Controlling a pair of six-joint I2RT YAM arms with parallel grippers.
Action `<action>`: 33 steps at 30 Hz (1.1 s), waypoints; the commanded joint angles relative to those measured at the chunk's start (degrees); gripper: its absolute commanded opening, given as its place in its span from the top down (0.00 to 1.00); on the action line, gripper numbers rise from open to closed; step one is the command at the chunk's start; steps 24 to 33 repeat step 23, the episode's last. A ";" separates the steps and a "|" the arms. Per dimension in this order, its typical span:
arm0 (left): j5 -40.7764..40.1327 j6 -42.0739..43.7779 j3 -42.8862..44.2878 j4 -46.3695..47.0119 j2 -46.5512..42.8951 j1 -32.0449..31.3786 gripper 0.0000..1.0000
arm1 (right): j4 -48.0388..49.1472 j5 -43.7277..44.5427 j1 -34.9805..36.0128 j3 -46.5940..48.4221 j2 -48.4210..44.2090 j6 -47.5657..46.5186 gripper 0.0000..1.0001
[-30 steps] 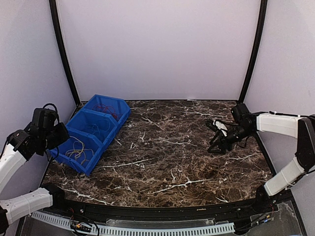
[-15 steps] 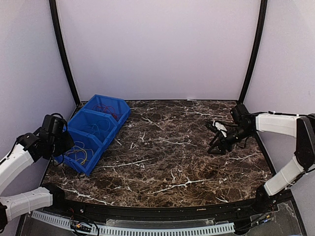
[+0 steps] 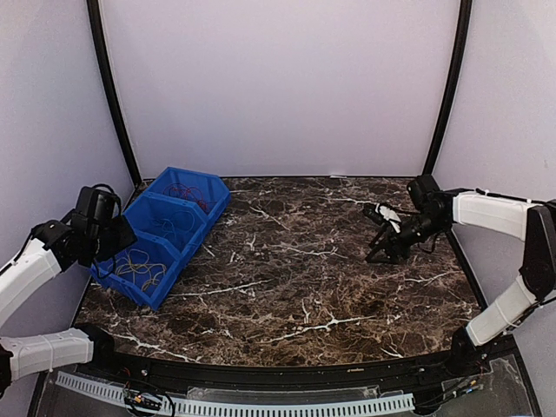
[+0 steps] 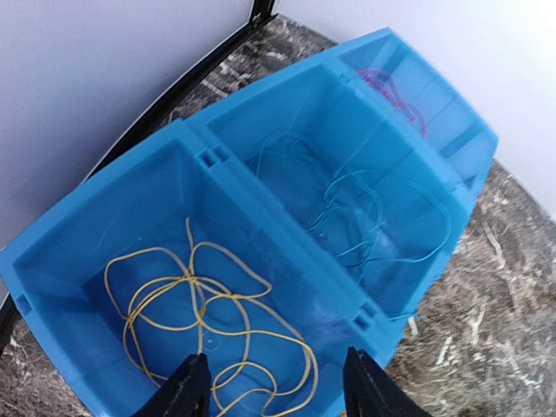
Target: Untangle the cables
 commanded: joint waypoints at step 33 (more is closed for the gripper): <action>29.26 30.49 23.88 25.85 17.52 0.10 0.40 | 21.60 24.84 -7.78 10.89 -20.15 34.48 0.02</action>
